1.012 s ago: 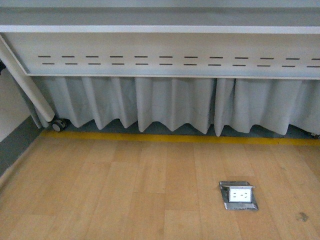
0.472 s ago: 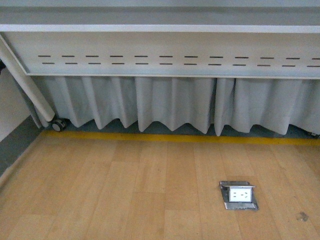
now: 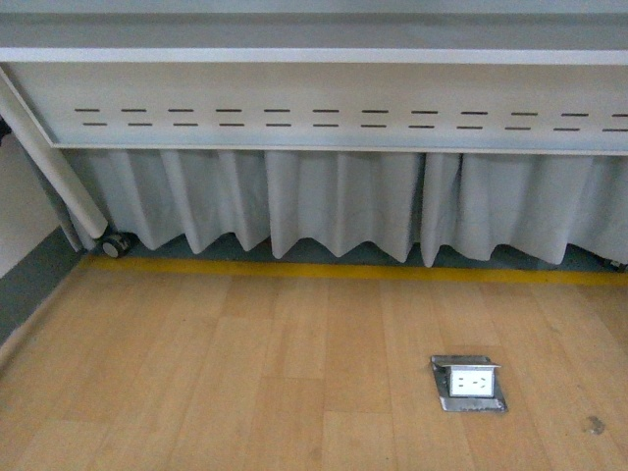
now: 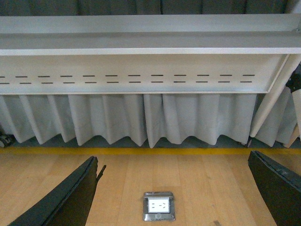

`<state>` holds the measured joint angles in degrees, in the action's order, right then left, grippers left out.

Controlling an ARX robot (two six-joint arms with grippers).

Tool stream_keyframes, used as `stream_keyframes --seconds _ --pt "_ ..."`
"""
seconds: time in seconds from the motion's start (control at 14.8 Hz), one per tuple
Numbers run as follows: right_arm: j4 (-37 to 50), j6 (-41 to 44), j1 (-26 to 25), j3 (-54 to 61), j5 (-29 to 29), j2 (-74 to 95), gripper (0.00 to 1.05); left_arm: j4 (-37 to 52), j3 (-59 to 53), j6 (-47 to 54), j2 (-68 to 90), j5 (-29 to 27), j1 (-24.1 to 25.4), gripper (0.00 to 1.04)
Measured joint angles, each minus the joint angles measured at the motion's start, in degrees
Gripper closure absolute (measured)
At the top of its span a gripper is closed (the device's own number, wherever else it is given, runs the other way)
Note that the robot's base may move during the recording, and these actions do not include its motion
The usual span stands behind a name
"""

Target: Open oven

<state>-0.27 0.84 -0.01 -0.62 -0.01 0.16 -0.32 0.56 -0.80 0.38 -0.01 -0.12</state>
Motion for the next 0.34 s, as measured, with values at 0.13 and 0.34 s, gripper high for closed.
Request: stream_keyframes --seconds 0.13,0.34 --pt "0.00 0.00 0.00 0.00 0.00 0.00 0.06 0.00 0.00 0.00 0.00 0.00 0.00 0.07" --pt "0.00 0.00 0.00 0.00 0.00 0.00 0.06 0.00 0.00 0.00 0.00 0.00 0.00 0.07"
